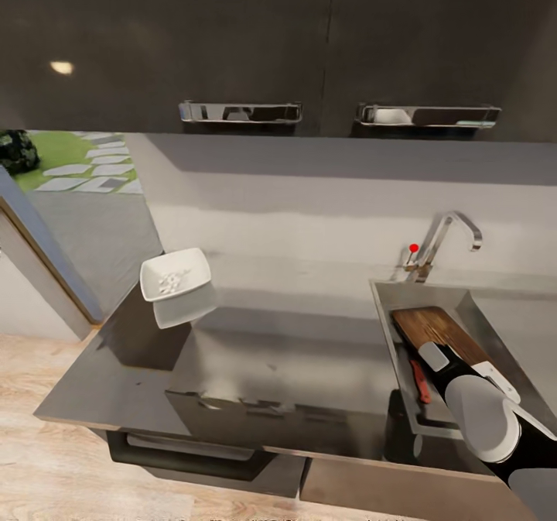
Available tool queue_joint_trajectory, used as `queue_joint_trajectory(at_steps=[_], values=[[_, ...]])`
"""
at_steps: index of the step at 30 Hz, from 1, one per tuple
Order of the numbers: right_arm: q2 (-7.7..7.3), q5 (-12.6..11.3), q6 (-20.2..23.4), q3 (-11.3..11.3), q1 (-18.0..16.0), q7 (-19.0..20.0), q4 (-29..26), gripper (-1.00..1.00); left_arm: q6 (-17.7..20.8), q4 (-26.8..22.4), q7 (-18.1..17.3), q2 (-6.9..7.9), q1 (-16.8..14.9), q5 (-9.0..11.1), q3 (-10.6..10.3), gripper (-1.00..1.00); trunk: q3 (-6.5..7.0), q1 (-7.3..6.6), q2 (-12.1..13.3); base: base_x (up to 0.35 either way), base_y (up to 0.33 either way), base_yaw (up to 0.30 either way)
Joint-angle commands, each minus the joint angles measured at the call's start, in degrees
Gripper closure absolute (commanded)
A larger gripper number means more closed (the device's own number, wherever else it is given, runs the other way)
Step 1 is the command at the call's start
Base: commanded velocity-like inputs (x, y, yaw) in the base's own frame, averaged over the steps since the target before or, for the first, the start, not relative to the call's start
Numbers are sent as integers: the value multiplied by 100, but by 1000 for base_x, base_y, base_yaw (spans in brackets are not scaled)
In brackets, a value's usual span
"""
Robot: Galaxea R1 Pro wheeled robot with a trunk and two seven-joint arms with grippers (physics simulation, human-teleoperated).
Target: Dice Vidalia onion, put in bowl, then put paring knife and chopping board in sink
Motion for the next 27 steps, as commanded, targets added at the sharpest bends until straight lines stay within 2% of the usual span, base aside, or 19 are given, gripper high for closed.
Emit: queue_joint_trajectory(at_steps=[1, 8, 20, 27], values=[[-3, -55, -52, 25, -5, -7, 1, 100, -8, -9, 3, 3, 2, 53, -16, -100, -19, 3, -11, 0, 0, 63], [-40, -55, -54, 17, 0, 2, -1, 100, -8, -9, 3, 1, 4, 53, -16, -100, -82, 3, -11, 99, 0, 7], [-44, -55, -59, 16, 3, 13, -8, 100, -8, 21, 3, 1, 1, 53, -16, -100, -176, 3, -11, 6, 0, -167], [-36, -55, -63, 16, 3, 28, -5, 100, -8, 27, 3, 1, 0, 53, -16, -100, -238, 3, -11, 0, 0, 60]])
